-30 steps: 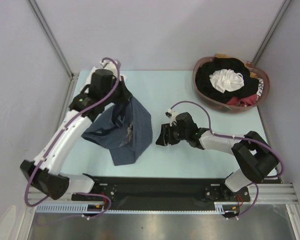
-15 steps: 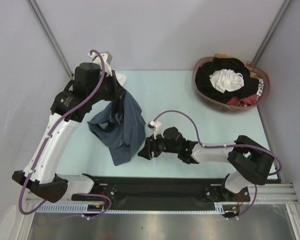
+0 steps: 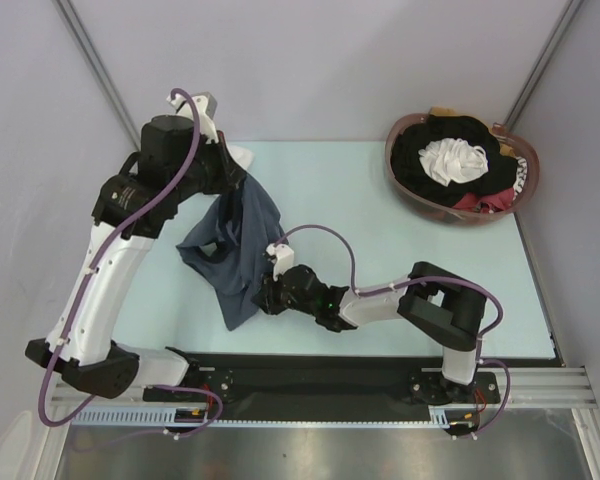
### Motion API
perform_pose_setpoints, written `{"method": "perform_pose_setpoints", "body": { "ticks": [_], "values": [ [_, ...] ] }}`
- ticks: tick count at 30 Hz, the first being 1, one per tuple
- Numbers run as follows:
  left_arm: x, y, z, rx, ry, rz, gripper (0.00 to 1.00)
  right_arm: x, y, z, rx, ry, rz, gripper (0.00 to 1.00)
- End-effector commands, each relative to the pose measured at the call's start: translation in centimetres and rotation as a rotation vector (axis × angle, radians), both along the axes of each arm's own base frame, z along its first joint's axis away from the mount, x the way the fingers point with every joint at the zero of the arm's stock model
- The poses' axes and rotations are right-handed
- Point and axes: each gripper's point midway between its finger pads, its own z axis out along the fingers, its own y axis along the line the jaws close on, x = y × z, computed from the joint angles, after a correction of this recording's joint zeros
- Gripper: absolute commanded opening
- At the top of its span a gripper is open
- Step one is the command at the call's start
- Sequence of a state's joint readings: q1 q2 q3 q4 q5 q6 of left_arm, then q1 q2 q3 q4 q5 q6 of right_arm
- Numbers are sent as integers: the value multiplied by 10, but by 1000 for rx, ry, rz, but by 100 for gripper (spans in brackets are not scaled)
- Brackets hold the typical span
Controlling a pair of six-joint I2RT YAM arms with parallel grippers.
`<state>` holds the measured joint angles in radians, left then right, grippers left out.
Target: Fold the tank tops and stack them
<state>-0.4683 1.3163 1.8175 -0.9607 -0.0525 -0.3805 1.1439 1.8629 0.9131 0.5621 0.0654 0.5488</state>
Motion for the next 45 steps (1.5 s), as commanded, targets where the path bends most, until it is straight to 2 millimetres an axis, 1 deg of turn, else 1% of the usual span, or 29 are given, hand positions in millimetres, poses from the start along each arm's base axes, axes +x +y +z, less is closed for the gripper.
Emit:
{"method": "perform_pose_setpoints", "body": {
  "ticks": [1,2,3,4,5,6,7,8,9,11,12,13,14,16,19,21,23,25,27,29,31,33,34,36,37,38,42,44,45],
  "values": [
    [2,11,31,-4,-85,32,0,26,-7,21,12,-62,-113,17],
    [3,13,33,-1,-87,40,0,24,-10,25,14,-71,-88,0],
    [0,18,39,2,-94,51,0,19,-22,21,-9,-74,-68,0],
    [2,25,40,19,-99,78,0,17,-29,45,12,-134,-34,0],
    [2,33,43,26,-104,100,0,15,-38,53,14,-136,8,0],
    [0,39,46,34,-109,117,0,20,-50,57,-11,-140,-6,0],
    [-2,45,49,39,-120,127,0,25,-65,85,8,-158,-32,0],
    [-1,53,51,37,-124,147,0,40,-94,77,-56,-108,-43,0],
    [-1,56,51,35,-127,155,0,45,-107,85,-56,-87,-34,0],
    [-4,65,56,27,-142,173,0,48,-137,122,-25,-85,4,0],
    [-3,67,57,22,-143,179,0,61,-154,143,-10,-122,-11,0],
    [-4,67,58,23,-145,177,0,47,-165,138,-70,-79,36,0],
    [-5,68,57,24,-142,177,0,42,-162,175,-54,-134,91,0],
    [-8,68,51,27,-130,175,0,17,-160,180,-117,-137,247,0],
    [-12,74,38,49,-120,196,0,-39,-159,166,-186,1,455,0],
    [-10,80,23,71,-104,224,0,-53,-158,154,-199,40,495,9],
    [-12,86,17,73,-105,241,0,-47,-159,146,-181,86,455,12],
    [-10,89,3,79,-84,254,0,-32,-165,126,-171,152,404,14],
    [-6,96,-14,88,-58,282,0,-13,-176,109,-179,218,319,48],
    [-5,102,-20,87,-68,299,0,-18,-172,87,-192,263,347,64],
    [-7,105,-38,98,-43,301,0,-21,-167,71,-186,288,352,68],
    [-4,101,-44,77,-63,280,0,-19,-167,61,-168,337,294,68],
    [-10,97,-62,74,-50,248,0,-11,-162,63,-130,305,278,65],
    [-13,83,-77,22,-73,180,0,-17,-166,45,-108,371,227,52],
    [-14,83,-83,16,-68,183,0,-12,-161,46,-75,350,209,44],
    [-15,85,-89,22,-57,197,0,-19,-165,31,-84,378,190,43],
    [-12,107,-116,115,20,287,0,-30,-158,11,-87,385,143,45],
    [-11,108,-123,126,43,282,0,-34,-149,10,-60,388,119,45],
    [-10,107,-127,128,56,277,0,-38,-151,-1,-69,414,99,45]
  ]
}}
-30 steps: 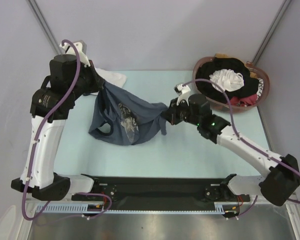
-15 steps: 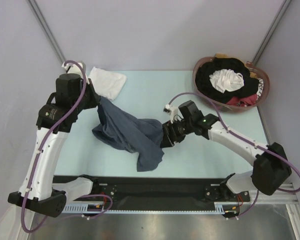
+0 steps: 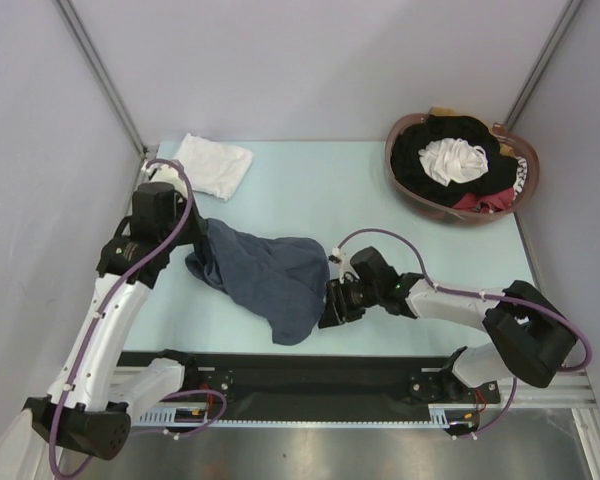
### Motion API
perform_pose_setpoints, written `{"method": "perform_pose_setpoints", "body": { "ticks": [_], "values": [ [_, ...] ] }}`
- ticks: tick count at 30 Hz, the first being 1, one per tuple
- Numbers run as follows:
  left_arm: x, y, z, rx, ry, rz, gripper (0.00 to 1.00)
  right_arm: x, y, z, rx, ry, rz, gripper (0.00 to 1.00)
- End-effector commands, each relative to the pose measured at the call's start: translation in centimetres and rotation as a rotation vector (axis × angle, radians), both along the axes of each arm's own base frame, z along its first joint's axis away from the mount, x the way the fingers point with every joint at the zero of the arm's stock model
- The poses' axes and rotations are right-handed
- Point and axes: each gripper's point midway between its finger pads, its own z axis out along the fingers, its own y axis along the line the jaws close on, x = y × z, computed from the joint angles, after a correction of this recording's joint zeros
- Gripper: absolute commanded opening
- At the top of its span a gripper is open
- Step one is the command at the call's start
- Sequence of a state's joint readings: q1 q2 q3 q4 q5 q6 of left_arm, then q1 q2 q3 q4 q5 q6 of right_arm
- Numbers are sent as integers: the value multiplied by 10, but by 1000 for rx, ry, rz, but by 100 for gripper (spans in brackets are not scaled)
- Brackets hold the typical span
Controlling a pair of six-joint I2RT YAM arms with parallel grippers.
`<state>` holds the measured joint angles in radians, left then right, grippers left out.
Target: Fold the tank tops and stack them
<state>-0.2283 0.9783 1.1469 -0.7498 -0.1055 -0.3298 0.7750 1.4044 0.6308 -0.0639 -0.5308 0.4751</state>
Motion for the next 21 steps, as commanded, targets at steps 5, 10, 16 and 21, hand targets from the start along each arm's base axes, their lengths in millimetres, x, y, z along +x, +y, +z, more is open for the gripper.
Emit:
{"method": "perform_pose_setpoints", "body": {
  "ticks": [5,10,16,21],
  "values": [
    [10,8,7,9,-73,25,0,15,35,15,215,-16,-266,59],
    [8,12,4,19,-63,31,0,31,38,14,213,-65,-386,66],
    [6,14,4,15,-78,32,0,41,47,19,263,-57,-419,52],
    [7,13,4,8,-78,23,0,44,54,12,273,-33,-421,42]
  ]
}}
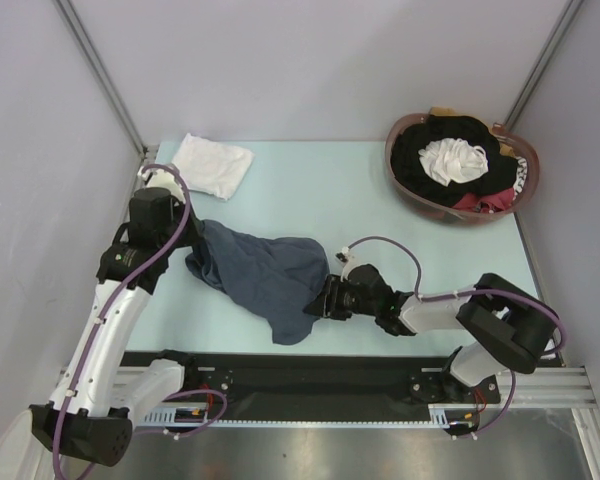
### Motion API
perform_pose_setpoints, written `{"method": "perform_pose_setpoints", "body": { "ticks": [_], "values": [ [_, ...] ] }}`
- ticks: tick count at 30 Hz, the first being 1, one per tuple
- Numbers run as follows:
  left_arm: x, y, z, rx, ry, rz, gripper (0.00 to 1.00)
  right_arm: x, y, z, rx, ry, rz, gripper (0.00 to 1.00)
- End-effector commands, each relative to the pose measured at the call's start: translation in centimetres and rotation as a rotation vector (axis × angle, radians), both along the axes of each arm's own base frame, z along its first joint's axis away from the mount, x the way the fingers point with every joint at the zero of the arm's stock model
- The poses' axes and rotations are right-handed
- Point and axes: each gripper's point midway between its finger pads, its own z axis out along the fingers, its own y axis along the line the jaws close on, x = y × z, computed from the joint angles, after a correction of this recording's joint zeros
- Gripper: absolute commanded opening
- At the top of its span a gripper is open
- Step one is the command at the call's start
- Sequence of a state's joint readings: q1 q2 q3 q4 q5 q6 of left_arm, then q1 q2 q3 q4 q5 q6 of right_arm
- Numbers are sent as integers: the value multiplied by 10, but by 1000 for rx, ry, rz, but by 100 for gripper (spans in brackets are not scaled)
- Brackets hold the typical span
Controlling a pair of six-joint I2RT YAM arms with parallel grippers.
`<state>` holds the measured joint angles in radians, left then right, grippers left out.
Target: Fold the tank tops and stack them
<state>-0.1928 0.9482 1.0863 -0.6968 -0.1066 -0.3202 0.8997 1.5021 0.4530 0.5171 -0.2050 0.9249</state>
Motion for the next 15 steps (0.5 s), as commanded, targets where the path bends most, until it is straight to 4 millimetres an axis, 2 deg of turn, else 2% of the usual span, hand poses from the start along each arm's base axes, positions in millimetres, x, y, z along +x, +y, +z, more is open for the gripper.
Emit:
{"method": "perform_pose_setpoints", "body": {
  "ticks": [1,3,6,7,10,12,13,15],
  "values": [
    [4,2,11,4,-55,-9,0,18,14,19,78,-45,-44,42],
    [4,2,12,4,-58,-11,0,19,15,17,73,-40,-49,42],
    [4,3,12,6,-58,-10,0,20,11,16,69,-38,-70,32],
    [4,3,12,6,-58,-7,0,21,8,15,65,-41,-84,19],
    [4,5,10,10,-54,-2,0,24,-1,21,54,-74,-117,5],
    [4,5,10,7,-56,-3,0,24,-9,21,21,-98,-128,0],
    [4,5,11,6,-58,-4,0,28,-12,32,28,-130,-148,0],
    [3,4,11,3,-57,-6,0,29,-19,36,2,-157,-147,0]
  ]
}}
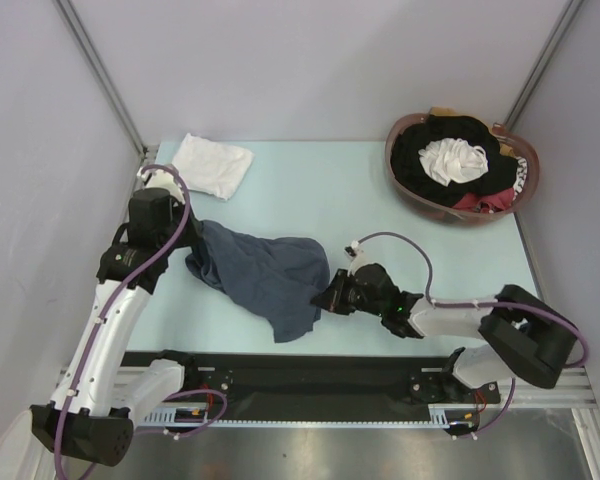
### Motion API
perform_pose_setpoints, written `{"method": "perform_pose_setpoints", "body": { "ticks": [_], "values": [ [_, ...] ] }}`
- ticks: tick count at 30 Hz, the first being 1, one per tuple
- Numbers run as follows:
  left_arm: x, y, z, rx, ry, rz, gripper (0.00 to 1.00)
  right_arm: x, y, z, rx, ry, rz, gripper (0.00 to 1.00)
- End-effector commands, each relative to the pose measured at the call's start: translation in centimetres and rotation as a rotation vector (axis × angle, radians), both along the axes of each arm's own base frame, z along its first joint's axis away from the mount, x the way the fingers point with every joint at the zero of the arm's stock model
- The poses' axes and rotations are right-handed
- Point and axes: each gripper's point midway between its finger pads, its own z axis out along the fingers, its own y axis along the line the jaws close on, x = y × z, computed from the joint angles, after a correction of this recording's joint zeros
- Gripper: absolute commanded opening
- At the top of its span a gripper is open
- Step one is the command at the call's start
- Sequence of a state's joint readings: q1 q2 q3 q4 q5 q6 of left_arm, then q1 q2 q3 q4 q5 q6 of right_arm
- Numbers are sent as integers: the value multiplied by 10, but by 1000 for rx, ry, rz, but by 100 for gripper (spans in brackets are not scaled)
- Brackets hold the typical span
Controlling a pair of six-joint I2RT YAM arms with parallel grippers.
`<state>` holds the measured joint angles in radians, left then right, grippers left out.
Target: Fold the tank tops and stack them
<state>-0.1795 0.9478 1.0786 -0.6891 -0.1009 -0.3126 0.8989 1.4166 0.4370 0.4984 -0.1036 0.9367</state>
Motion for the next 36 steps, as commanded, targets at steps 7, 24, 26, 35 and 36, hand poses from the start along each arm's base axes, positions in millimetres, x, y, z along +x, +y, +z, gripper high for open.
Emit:
{"method": "perform_pose_setpoints", "body": {
  "ticks": [7,24,26,35,36],
  "values": [
    [2,7,23,4,-53,20,0,49,-47,72,-21,-188,-97,0],
    [-71,25,267,-125,-604,59,0,58,-137,432,143,-895,-76,0],
    [-106,26,288,-133,-714,41,0,24,-147,467,159,-1011,-74,0],
    [-187,45,327,-158,-959,103,0,-92,-202,543,178,-1354,-211,0],
    [-188,43,328,-161,-959,95,0,-100,-205,549,182,-1370,-220,0]
  ]
}}
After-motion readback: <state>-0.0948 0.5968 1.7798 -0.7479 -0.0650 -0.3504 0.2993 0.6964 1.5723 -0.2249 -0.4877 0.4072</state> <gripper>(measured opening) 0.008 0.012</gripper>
